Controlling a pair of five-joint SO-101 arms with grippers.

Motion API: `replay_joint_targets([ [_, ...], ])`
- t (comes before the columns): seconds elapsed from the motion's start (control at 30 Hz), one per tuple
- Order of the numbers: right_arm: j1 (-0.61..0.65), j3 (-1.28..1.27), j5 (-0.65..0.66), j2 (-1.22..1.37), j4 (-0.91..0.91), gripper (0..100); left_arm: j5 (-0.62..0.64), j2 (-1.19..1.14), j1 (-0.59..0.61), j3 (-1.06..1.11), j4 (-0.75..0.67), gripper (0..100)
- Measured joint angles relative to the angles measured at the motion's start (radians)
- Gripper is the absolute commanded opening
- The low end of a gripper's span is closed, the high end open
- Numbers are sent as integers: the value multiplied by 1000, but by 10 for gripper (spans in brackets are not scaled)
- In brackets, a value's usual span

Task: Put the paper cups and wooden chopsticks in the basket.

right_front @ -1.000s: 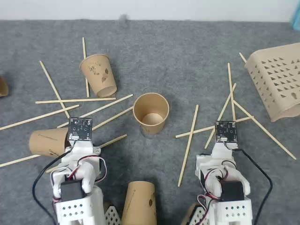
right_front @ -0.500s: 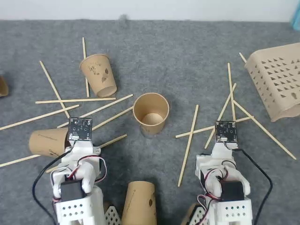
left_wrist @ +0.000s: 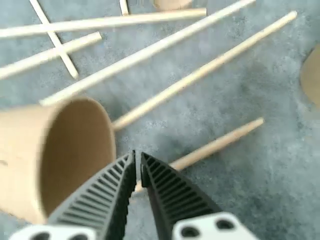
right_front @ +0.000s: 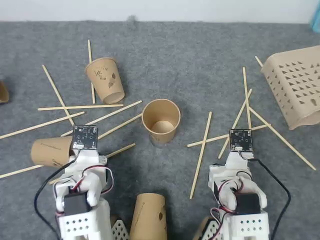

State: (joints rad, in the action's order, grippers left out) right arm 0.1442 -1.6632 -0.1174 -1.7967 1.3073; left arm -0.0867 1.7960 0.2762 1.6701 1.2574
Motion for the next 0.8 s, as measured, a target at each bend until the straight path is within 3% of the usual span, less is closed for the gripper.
replay_joint_targets([
  [0.23, -32, 0, 0, 0, 0, 9, 0, 0, 41, -238, 84, 28],
  [0.47, -226, 18, 3, -2, 15, 11, -55, 3, 132, -295, 75, 156],
  [0.7, -250, 26, 284, -2, -64, 137, -23, 3, 258, -295, 75, 126],
  [0.8, -250, 26, 315, -2, -87, 219, -23, -51, 264, -315, 75, 126],
])
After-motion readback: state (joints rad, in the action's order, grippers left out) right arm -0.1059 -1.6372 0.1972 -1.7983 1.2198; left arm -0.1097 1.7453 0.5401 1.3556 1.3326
